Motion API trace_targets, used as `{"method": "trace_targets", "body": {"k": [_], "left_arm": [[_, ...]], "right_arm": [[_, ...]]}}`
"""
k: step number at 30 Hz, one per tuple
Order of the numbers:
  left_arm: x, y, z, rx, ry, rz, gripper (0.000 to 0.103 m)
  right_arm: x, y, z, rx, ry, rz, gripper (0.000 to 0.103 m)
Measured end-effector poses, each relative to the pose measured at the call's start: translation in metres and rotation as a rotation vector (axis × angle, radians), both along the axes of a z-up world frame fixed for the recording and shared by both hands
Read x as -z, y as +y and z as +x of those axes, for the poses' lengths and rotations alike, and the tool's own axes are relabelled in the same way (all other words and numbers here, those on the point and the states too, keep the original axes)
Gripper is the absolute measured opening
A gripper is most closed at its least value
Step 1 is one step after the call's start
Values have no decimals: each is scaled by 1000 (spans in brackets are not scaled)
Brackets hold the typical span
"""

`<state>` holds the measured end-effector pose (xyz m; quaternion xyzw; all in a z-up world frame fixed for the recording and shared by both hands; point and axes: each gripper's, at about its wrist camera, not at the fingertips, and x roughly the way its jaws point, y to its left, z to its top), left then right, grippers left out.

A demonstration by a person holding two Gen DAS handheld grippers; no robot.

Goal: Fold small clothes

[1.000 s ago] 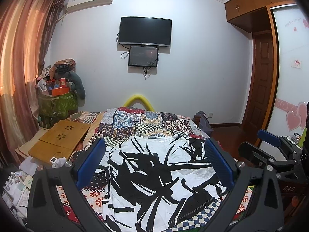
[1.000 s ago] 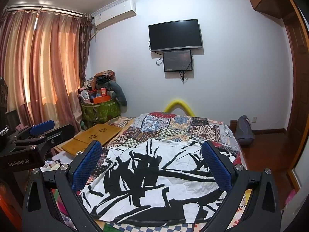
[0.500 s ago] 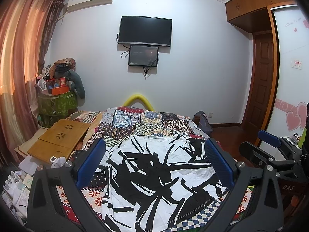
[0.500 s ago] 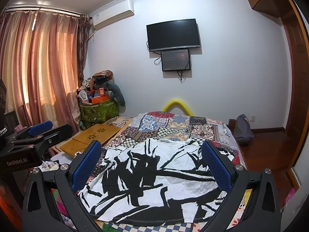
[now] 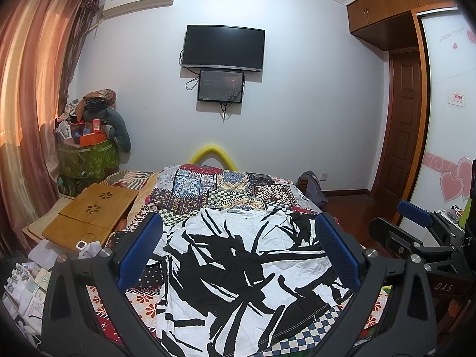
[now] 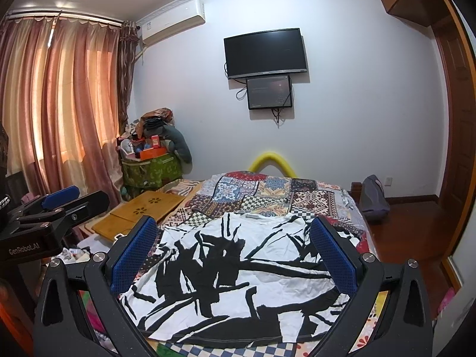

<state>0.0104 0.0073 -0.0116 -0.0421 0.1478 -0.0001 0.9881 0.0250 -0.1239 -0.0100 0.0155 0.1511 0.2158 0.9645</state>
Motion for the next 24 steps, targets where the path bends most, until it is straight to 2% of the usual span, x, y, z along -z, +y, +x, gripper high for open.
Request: {"method": "trace_targets", "body": {"k": [7, 12, 19, 24], "left_arm": [[4, 4, 8, 16, 13, -19, 103], [11, 11, 27, 11, 52, -16, 103], [29, 35, 75, -14, 145, -46, 103], [51, 68, 123, -78, 230, -45, 103]], "right_arm": [[2, -1, 5, 3, 10, -1, 103], [6, 0, 18, 3, 32, -4, 103], [24, 3, 55, 11, 96, -21, 103], [42, 1, 90, 8, 144, -17, 103]]}}
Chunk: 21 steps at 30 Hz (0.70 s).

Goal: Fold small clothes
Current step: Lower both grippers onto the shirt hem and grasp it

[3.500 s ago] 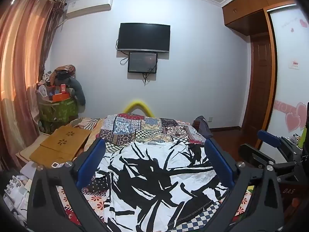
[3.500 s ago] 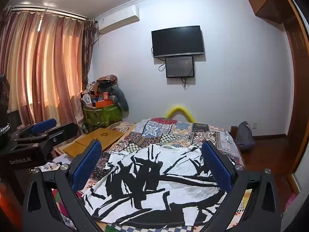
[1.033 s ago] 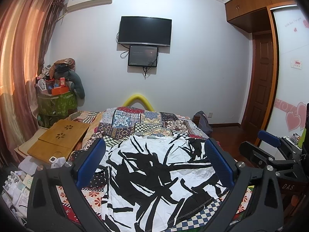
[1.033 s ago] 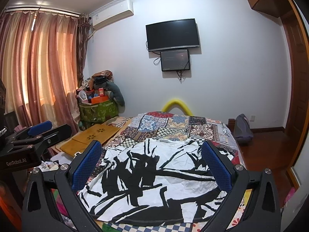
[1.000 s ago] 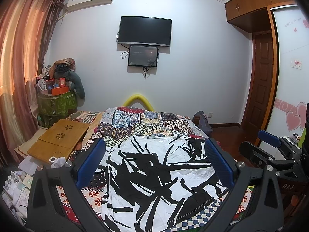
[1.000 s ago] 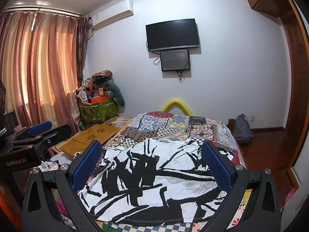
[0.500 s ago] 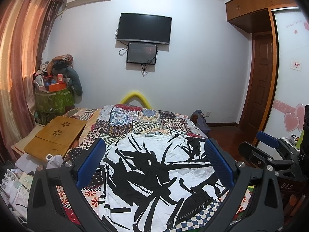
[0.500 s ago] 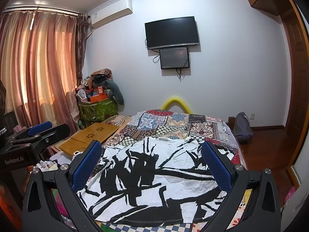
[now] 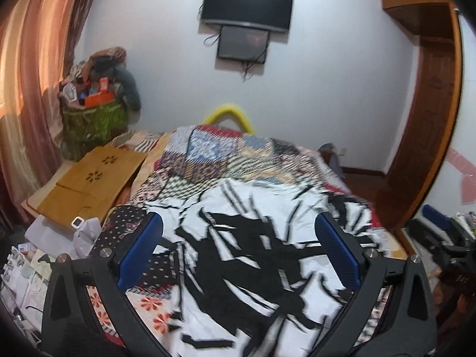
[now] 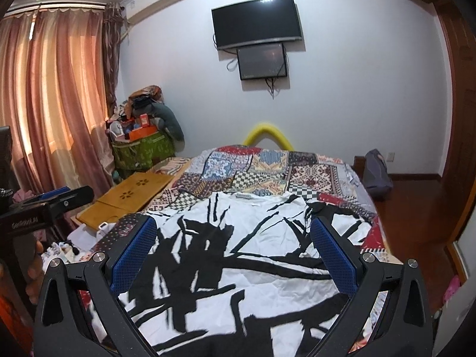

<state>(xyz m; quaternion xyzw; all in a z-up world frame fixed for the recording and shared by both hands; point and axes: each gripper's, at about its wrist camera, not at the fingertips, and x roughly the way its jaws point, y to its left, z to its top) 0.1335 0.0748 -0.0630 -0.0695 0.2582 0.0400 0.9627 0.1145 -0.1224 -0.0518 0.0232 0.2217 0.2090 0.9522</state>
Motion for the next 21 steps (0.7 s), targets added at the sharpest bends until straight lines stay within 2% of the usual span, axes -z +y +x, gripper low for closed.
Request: {"method": "trace_targets", "body": {"k": [2, 7, 12, 14, 18, 21], "left_arm": [[12, 12, 19, -27, 45, 20, 103], [54, 54, 69, -104, 187, 64, 103], [91, 97, 102, -145, 303, 18, 103], [110, 116, 114, -164, 357, 3, 103], [140, 147, 132, -163, 435, -81, 103], [167, 169, 142, -172, 502, -214, 99]], "right_arm": [[8, 0, 15, 1, 13, -14, 99], [29, 4, 63, -23, 91, -62, 82], [50, 11, 106, -74, 167, -118, 65], [56, 16, 123, -100, 194, -124, 64], [66, 33, 152, -152, 226, -168, 63], [74, 49, 178, -189, 255, -210, 63]]}}
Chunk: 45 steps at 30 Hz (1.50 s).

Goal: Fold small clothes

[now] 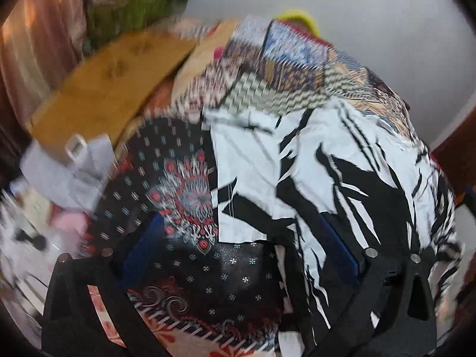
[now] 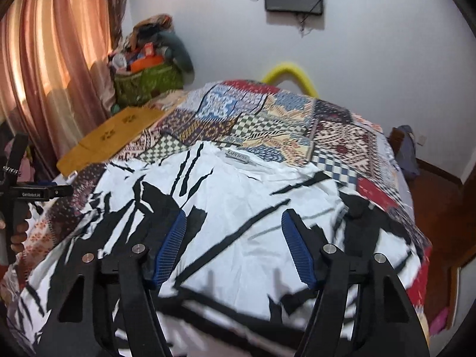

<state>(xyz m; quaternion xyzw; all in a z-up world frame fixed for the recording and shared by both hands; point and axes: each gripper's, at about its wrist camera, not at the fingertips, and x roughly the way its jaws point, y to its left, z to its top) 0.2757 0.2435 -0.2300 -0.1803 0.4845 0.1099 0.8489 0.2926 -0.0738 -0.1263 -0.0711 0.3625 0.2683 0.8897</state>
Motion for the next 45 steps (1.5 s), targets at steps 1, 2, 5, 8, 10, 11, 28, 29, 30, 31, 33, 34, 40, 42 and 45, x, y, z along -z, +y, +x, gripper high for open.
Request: {"method": "trace_targets", "body": {"k": [1, 2, 5, 8, 10, 11, 28, 29, 30, 31, 33, 34, 40, 42, 45], "left_arm": [[9, 7, 3, -13, 17, -55, 97], [19, 12, 6, -25, 38, -104, 91], [38, 20, 13, -44, 84, -195, 80], [48, 21, 25, -42, 91, -212, 79], [46, 20, 32, -29, 80, -196, 77], [45, 19, 36, -13, 72, -181, 72], [28, 40, 69, 14, 112, 114, 6], [25, 37, 69, 22, 110, 129, 6], [19, 32, 69, 33, 101, 152, 6], [11, 27, 70, 45, 83, 173, 6], [-9, 16, 70, 64, 42, 191, 6], [-17, 11, 71, 74, 25, 200, 6], [-52, -46, 80, 205, -39, 202, 6], [-41, -67, 86, 246, -8, 199, 6], [-13, -88, 91, 271, 61, 170, 6]], "right_arm": [[3, 4, 6, -8, 11, -7, 63], [7, 10, 15, -19, 32, -14, 63], [20, 23, 34, -57, 86, -32, 63], [36, 38, 49, -97, 138, -70, 63], [48, 47, 57, -120, 179, -88, 63], [54, 49, 60, -130, 204, -88, 63], [90, 51, 45, -143, 289, -152, 63], [90, 50, 44, -140, 290, -153, 63], [90, 50, 43, -138, 291, -154, 63], [90, 50, 43, -134, 296, -151, 63], [90, 49, 43, -128, 307, -145, 63], [90, 48, 42, -125, 313, -140, 63], [87, 43, 36, -115, 353, -120, 63], [83, 41, 31, -116, 354, -115, 63], [73, 39, 21, -122, 325, -125, 63]]}}
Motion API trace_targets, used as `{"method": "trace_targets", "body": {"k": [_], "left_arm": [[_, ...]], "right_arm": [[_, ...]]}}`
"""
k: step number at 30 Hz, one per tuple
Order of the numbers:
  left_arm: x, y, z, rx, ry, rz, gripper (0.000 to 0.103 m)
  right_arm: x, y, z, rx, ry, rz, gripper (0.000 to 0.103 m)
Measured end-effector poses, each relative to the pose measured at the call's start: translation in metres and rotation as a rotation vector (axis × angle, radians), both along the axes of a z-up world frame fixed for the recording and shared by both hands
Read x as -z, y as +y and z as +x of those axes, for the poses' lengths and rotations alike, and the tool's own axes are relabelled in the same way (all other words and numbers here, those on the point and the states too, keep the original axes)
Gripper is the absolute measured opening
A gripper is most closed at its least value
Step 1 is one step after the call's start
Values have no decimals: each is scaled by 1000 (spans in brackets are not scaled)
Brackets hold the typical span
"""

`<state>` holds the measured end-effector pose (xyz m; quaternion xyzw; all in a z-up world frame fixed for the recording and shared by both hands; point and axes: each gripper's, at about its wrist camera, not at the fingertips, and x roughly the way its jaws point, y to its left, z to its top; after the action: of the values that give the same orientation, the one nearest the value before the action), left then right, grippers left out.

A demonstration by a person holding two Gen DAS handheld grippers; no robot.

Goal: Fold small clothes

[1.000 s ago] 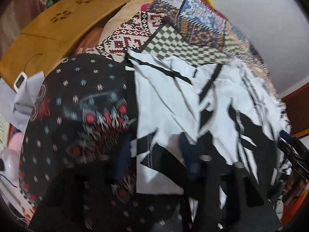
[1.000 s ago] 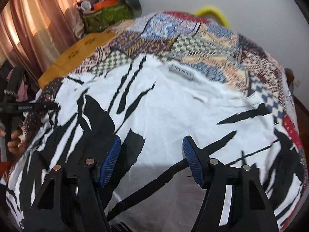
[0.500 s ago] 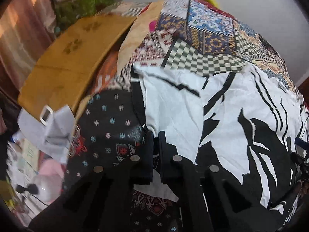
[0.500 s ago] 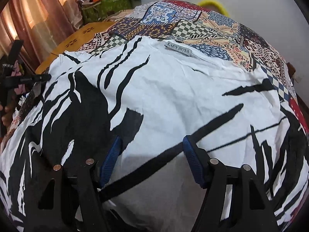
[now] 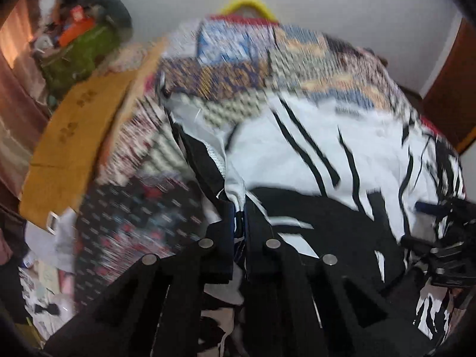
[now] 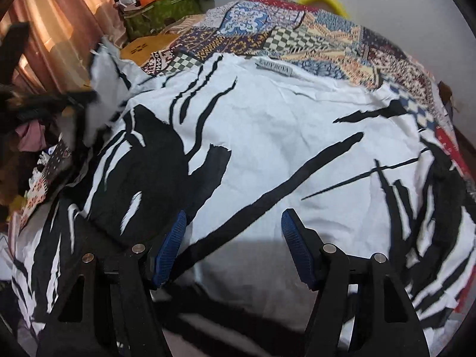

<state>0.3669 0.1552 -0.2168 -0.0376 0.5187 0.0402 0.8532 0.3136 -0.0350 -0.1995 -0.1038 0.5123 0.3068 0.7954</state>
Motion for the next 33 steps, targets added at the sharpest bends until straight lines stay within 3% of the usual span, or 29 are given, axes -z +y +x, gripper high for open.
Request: {"method": "trace_targets", "body": {"k": [4, 6, 7, 9, 12, 17, 20, 24, 30, 32, 33], "left_arm": [[29, -19, -1, 22, 88, -52, 12], [30, -25, -7, 40, 99, -49, 24], [25, -25, -10, 48, 91, -55, 27], [11, -21, -19, 60, 51, -71, 43], [-18, -3, -35, 39, -52, -76, 61], [-23, 29, -49, -22, -87, -10, 63], [-4, 43, -46, -43, -42, -10, 63], [27, 53, -41, -41, 12, -64, 63], [52, 48, -33, -17, 50, -44, 64], [53, 52, -32, -30, 46, -62, 65], [54, 54, -32, -35, 42, -71, 66]], "right_arm": [[-17, -1, -9, -9, -22, 17, 63], [-26, 1, -12, -13, -39, 31, 63], [-29, 3, -12, -15, -45, 37, 63], [-35, 8, -13, -19, -52, 49, 63], [-40, 22, -13, -25, -60, 67, 63], [-36, 56, -6, -50, -35, 96, 63], [-27, 86, 3, -77, -17, 92, 63], [-16, 116, 16, -101, -1, 86, 63], [8, 152, 53, -70, -17, 20, 63], [18, 159, 65, -55, -4, -3, 55], [20, 160, 67, -50, 1, -6, 46]]}}
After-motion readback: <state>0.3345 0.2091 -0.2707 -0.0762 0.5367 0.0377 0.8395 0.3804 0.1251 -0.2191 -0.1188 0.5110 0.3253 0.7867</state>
